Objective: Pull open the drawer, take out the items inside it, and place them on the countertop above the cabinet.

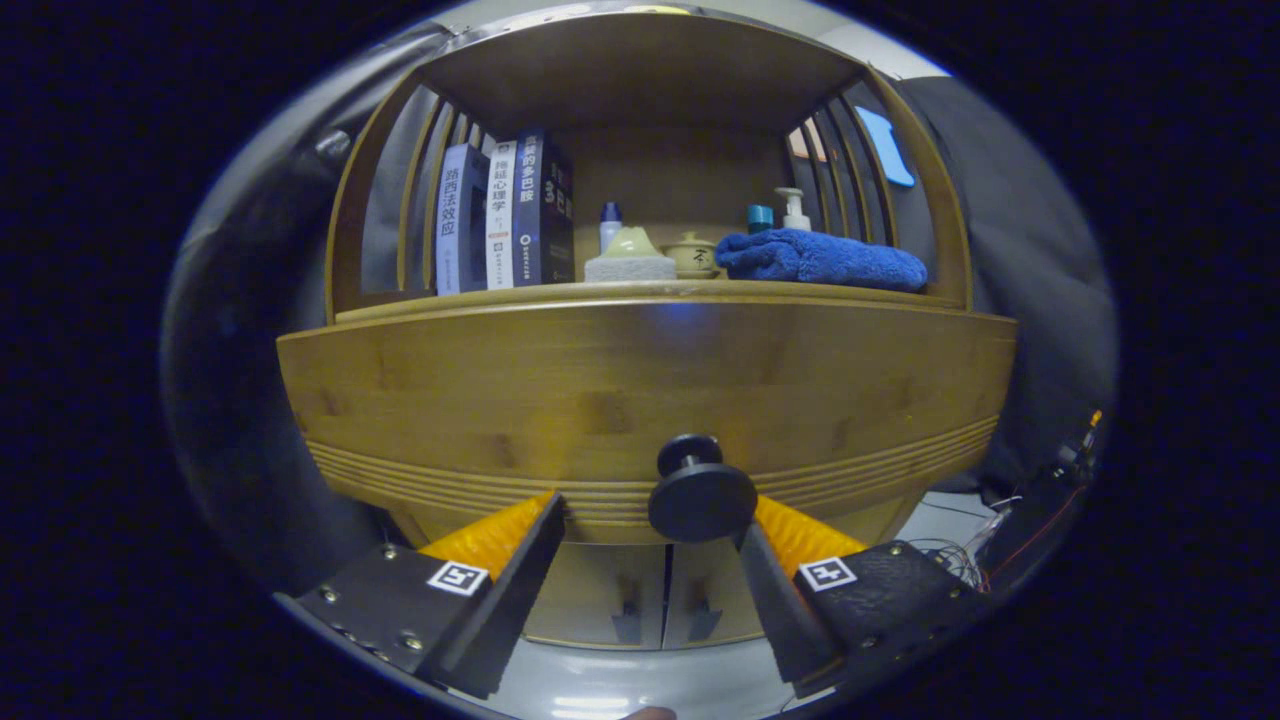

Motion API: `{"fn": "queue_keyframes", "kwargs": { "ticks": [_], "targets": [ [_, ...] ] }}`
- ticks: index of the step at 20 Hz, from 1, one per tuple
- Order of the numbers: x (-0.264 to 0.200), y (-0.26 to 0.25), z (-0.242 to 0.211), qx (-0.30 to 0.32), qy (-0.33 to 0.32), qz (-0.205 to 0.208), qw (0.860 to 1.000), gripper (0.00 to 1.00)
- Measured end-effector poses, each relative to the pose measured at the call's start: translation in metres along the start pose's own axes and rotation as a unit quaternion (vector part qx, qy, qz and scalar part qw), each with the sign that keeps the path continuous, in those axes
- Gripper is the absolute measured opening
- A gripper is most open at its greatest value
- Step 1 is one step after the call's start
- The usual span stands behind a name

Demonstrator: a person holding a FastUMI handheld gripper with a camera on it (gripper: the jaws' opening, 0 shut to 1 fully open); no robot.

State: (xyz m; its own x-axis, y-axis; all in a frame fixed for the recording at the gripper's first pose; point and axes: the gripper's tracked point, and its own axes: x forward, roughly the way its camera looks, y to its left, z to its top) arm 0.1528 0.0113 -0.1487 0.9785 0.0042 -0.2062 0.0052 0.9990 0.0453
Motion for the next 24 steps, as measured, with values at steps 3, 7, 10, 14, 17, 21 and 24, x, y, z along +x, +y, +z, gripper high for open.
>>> {"fn": "queue_keyframes", "kwargs": {
  "ticks": [3, 7, 10, 14, 17, 21, 24],
  "targets": [
    [0.012, 0.002, 0.002, -0.002, 0.000, -0.001, 1.000, 0.97],
    [0.021, 0.002, 0.003, 0.000, -0.006, -0.002, 1.000, 0.97],
    [0.027, 0.001, 0.005, -0.001, -0.005, -0.002, 1.000, 0.97],
    [0.036, 0.003, 0.006, -0.003, -0.006, -0.004, 1.000, 0.98],
    [0.037, 0.004, 0.005, 0.003, -0.012, -0.003, 1.000, 0.98],
    [0.041, 0.007, -0.008, 0.000, -0.005, -0.004, 1.000, 0.98],
    [0.030, 0.011, -0.019, -0.002, 0.019, 0.009, 1.000, 0.98]
  ]
}}
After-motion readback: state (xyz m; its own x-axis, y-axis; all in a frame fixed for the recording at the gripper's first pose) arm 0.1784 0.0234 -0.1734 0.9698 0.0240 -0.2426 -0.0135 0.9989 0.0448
